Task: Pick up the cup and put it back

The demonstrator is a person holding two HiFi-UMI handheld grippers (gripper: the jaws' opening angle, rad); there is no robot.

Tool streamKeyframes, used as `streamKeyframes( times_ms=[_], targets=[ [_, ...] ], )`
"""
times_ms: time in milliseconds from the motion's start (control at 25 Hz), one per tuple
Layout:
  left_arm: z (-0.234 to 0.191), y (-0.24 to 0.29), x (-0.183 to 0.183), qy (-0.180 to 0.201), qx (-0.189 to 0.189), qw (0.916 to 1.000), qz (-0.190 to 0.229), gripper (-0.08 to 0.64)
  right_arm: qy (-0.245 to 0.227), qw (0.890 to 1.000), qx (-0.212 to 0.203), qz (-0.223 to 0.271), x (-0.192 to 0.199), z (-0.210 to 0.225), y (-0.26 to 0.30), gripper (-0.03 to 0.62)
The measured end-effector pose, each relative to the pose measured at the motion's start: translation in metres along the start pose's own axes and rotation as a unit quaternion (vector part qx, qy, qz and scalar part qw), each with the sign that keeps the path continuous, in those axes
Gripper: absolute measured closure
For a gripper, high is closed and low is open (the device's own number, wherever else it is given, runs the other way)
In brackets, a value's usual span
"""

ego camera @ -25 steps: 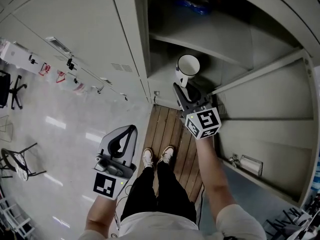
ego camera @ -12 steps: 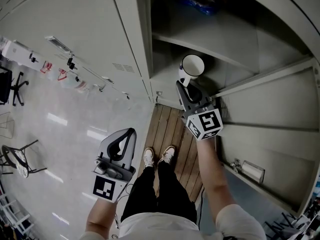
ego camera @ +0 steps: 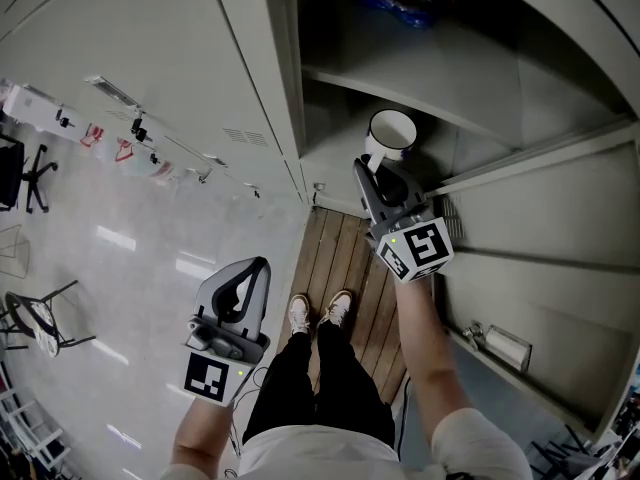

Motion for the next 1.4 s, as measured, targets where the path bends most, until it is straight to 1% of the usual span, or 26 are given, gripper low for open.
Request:
streamKeyframes(
  times_ms=[200,400,760,1120,1240,1400],
  targets=[
    [-0.001,0.001,0.0,-0.002,0.003,1.0,0.0,0.538,0.0,1.0,-0.009,0.01,-0.007,0.0,-0.004,0.546],
    [-0.002,0.004,-0.002,0.001,0.006,1.0,0.008,0.538,-0.006,0.999,-0.027,0.027,-0.025,-0.016,-0.011,0.546],
    [-0.006,-0.004,-0.03,0.005,0.007,0.9994,0.033,0.538,-0.024,0.997,-0.062,0.036,-0.083,-0.062,-0.039,0.545],
    [-0.011,-0.025,-0.062,0.005,0.007,0.9983,0.058,0.538,-0.044,0.996,-0.065,0.044,-0.141,-0.098,-0.066,0.545],
    [-0.014,-0.034,-0.075,0.007,0.01,0.9973,0.072,0.538,-0.046,0.996,-0.065,0.049,-0.159,-0.114,-0.078,0.545],
    [-0.02,-0.047,-0.088,0.009,0.002,0.9966,0.082,0.538,-0.051,0.995,-0.07,0.051,-0.18,-0.138,-0.099,0.545]
  ],
)
Point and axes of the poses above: the fingertips, and each gripper's own axes: y forward along the fingers, z to its right, x out of its underside, the point moved 6 cm from there along -y, backward along the fingers, and after that the axes turned 10 degrees about -x, right-handed, at the moved point
